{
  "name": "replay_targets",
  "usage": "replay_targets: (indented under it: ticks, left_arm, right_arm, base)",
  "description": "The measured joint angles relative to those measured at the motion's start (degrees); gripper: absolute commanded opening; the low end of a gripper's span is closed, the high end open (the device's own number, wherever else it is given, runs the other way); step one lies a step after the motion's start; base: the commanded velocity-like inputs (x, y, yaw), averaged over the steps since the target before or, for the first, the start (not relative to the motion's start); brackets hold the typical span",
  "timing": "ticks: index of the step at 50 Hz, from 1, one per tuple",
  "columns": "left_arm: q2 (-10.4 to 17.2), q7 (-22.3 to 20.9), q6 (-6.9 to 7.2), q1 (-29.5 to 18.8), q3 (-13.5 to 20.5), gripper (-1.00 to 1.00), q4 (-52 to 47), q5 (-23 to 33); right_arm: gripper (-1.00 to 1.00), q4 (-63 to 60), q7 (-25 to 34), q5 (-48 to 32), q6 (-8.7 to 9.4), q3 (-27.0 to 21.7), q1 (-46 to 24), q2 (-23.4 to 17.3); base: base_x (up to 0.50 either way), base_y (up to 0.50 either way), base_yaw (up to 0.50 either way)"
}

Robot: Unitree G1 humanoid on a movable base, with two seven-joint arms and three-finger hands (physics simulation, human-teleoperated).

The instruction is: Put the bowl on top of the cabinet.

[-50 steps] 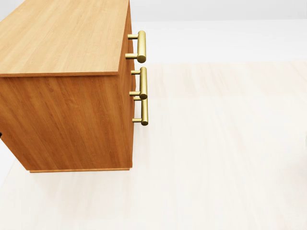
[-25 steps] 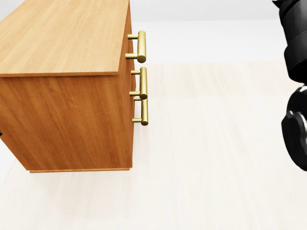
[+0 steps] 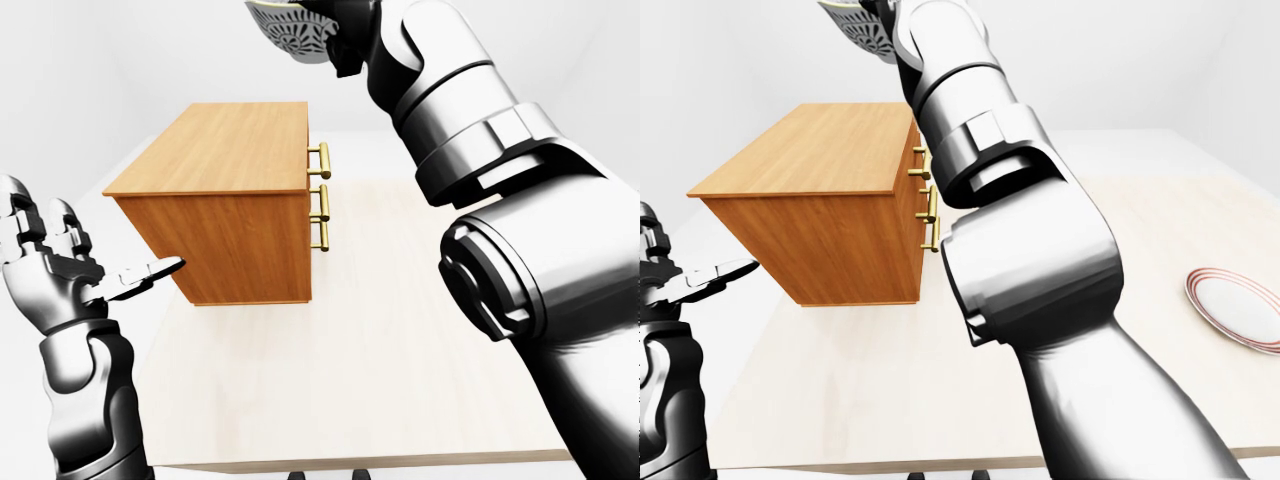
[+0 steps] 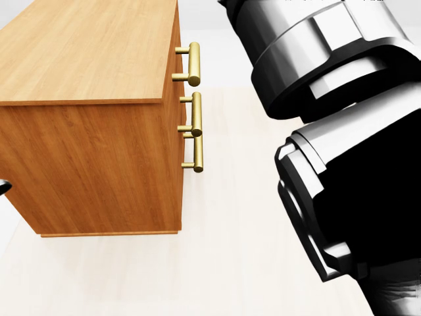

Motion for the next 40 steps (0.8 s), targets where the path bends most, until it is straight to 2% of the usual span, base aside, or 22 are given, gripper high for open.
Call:
replay_targets:
  ticks: [9,22,40]
  left_arm:
    - [-0.1,0.01,0.0,-0.05,-0.21,1.0,0.16,0.14]
    - [-0.13,-0.07,0.0,0.03,-0.14,1.0,0.33,0.07]
    - [-0.16,-0.16,0.0,0.2,-0.12,1.0,0.78,0.02]
  right_arm:
    - [-1.0,0.07,-0.78,1.8,0.0,0.44,0.0,1.99]
    - [-1.0,-0.14,-1.64,8.65,0.0,-0.36,1.49,4.99]
    - [-1.0,-0.08,-3.07,13.81,0.0,1.09,6.59,7.27]
  base:
    - [0.0,0.0,0.0]
    - [0.0,0.0,0.0]
    - [0.0,0.0,0.0]
